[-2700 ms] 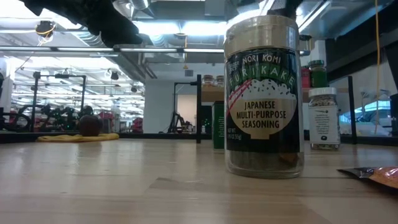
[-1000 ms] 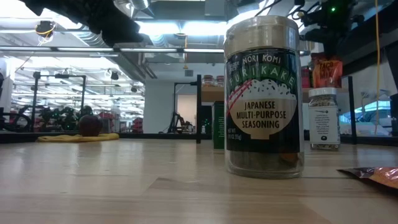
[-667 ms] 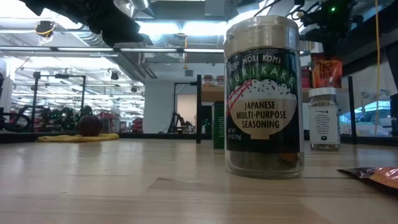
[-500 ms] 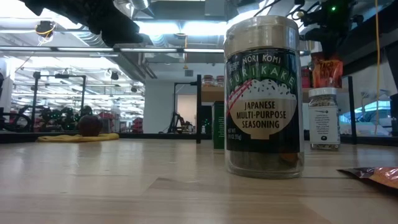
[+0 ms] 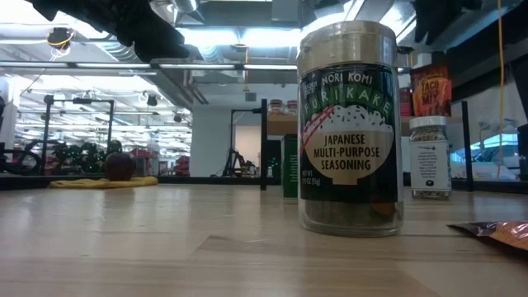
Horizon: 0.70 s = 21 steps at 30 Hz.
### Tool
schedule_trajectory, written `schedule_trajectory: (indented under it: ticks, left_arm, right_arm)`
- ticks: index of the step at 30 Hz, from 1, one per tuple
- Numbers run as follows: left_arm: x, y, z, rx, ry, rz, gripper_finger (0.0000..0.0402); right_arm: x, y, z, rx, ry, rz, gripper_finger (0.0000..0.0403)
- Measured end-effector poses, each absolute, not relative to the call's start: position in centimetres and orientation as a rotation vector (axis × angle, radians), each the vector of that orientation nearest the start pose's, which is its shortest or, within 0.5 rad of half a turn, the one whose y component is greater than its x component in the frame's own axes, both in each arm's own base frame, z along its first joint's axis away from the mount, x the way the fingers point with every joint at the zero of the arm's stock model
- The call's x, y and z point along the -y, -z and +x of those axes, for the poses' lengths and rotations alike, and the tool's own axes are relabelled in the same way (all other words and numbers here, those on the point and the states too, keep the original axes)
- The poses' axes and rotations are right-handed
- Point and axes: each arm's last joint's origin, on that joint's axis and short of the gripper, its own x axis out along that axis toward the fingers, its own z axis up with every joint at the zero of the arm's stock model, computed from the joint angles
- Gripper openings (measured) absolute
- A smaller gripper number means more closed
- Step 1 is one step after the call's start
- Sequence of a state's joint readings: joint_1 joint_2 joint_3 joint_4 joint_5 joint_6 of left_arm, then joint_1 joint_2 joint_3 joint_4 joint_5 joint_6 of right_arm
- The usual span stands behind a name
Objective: Shelf spices
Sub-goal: Put the orange seasoning bag on the shelf and align it with the other orange seasoning bag
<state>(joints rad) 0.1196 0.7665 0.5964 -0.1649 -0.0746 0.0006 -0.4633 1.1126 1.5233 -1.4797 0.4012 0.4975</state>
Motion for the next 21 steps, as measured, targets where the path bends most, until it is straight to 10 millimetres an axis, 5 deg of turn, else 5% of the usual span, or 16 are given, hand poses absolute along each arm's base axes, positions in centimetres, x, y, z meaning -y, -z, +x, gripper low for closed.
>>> schedule_trajectory:
  ticks: [8,21]
  left_arm:
    - [-2.3,-27.2,17.1,-0.337,-0.192,-0.007,0.0219]
    - [-2.3,-27.2,17.1,-0.339,-0.193,-0.011,0.0219]
  right_arm:
    - [3.5,-40.6,16.3,-0.827,0.655,0.544,0.017]
    - [-10.2,-35.6,23.0,-0.809,0.233,0.399,0.017]
